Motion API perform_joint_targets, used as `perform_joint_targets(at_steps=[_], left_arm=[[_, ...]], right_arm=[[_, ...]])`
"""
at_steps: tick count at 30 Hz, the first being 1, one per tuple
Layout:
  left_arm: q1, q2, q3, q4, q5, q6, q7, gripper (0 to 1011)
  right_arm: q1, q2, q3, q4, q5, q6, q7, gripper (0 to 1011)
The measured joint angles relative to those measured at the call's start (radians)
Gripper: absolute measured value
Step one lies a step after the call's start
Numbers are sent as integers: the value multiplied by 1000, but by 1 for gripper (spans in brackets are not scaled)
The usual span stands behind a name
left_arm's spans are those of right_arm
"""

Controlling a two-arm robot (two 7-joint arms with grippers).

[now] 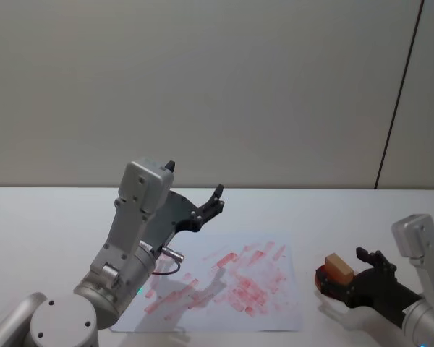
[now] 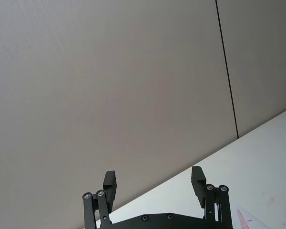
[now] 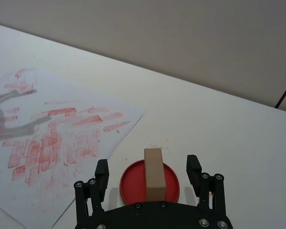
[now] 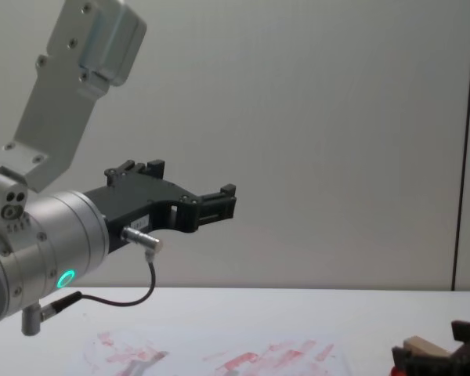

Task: Use the one hand to pick up the stamp and affix it onto the A4 paper.

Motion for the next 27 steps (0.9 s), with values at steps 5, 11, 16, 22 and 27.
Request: perform_joint_targets(at_steps=[5, 11, 16, 22, 27], left_arm=[[0, 0, 0, 0, 0, 0, 0, 1002], [0, 0, 0, 0, 0, 0, 0, 1002], [0, 0, 0, 0, 0, 0, 0, 1003], [0, 0, 0, 0, 0, 0, 0, 1002], [0, 0, 0, 0, 0, 0, 0, 1002]], right_arm=[[5, -3, -2, 14, -6, 10, 6, 965], [11, -5, -3, 29, -10, 20, 8, 813], [17, -6, -3, 41, -10, 25, 8, 675], [23, -7, 0, 53, -8, 26, 8, 485], [28, -7, 4, 63, 1, 23, 8, 303]])
